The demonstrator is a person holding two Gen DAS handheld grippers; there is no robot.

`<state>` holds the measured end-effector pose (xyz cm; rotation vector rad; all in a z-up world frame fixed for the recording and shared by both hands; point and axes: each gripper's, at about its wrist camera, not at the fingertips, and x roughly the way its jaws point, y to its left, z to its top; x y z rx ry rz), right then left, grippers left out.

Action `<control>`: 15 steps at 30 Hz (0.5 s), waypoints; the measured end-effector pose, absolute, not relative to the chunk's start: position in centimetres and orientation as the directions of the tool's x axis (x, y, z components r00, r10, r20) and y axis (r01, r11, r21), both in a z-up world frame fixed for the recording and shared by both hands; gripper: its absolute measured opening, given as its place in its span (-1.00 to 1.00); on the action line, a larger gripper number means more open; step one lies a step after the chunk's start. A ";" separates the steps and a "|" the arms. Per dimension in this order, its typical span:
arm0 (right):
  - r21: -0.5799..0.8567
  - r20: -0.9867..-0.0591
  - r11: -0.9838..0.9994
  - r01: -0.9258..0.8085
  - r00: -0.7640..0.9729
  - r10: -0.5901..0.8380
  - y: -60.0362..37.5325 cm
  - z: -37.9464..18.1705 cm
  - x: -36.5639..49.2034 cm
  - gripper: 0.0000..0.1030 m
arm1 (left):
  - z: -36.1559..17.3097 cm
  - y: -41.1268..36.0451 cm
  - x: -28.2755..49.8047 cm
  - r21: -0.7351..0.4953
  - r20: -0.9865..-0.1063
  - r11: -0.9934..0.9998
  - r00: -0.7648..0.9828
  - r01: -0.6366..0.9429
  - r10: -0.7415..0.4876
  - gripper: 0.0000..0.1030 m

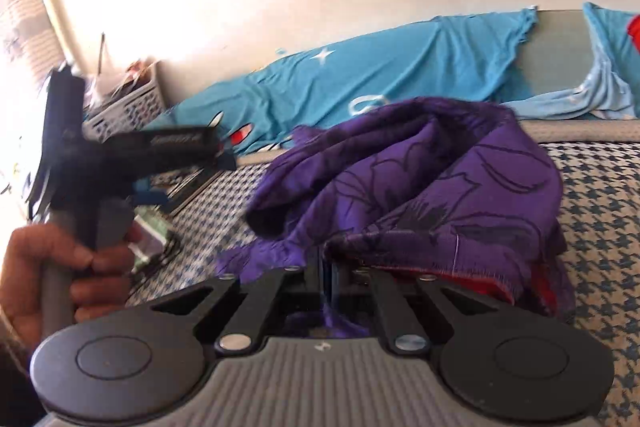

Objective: Fold clothes

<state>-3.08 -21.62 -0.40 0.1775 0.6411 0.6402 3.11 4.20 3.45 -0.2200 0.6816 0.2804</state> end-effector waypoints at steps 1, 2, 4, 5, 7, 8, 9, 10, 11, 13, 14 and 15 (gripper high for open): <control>0.339 -0.509 0.777 -0.531 0.591 0.626 -20.9 -0.6 -3.9 -0.88 | 3.5 4.1 3.1 -0.105 -0.643 0.943 0.745 -0.317 0.178 1.00; 0.334 -0.518 0.757 -0.561 0.563 0.645 -20.1 -0.9 -4.8 -0.88 | 3.5 4.0 3.0 -0.102 -0.640 0.946 0.748 -0.309 0.175 1.00; 0.321 -0.541 0.711 -0.625 0.495 0.680 -18.5 -1.5 -6.6 -0.88 | 3.5 3.9 3.0 -0.101 -0.639 0.949 0.751 -0.299 0.169 1.00; 0.313 -0.559 0.685 -0.658 0.455 0.693 -17.7 -2.0 -7.5 -0.88 | 3.4 3.9 3.0 -0.104 -0.641 0.950 0.751 -0.294 0.162 1.00; 0.296 -0.597 0.627 -0.721 0.372 0.710 -15.8 -3.0 -9.5 -0.88 | 3.1 3.9 3.1 -0.116 -0.653 0.954 0.745 -0.277 0.137 1.00; 0.287 -0.614 0.596 -0.750 0.333 0.716 -15.0 -3.4 -10.4 -0.88 | 2.9 3.9 3.2 -0.122 -0.662 0.955 0.739 -0.270 0.125 1.00; 0.284 -0.627 0.566 -0.774 0.296 0.720 -14.3 -3.8 -11.2 -0.88 | 2.7 3.8 3.3 -0.126 -0.668 0.956 0.735 -0.265 0.116 1.00; 0.287 -0.636 0.540 -0.791 0.264 0.725 -13.8 -4.1 -11.8 -0.88 | 2.5 3.7 3.3 -0.128 -0.674 0.957 0.731 -0.259 0.108 1.00; 0.292 -0.644 0.513 -0.807 0.231 0.729 -13.3 -4.4 -12.4 -0.88 | 2.4 3.6 3.3 -0.124 -0.675 0.959 0.730 -0.254 0.106 1.00; 0.303 -0.657 0.460 -0.835 0.167 0.735 -12.5 -4.9 -13.4 -0.88 | 2.5 3.4 3.2 -0.115 -0.665 0.962 0.739 -0.248 0.111 1.00; 0.314 -0.657 0.437 -0.843 0.140 0.741 -12.3 -4.9 -13.6 -0.88 | 2.7 3.4 3.1 -0.118 -0.657 0.963 0.746 -0.243 0.108 1.00; 0.322 -0.657 0.416 -0.850 0.116 0.745 -12.1 -5.0 -13.9 -0.88 | 2.8 3.3 3.0 -0.126 -0.651 0.964 0.753 -0.233 0.097 1.00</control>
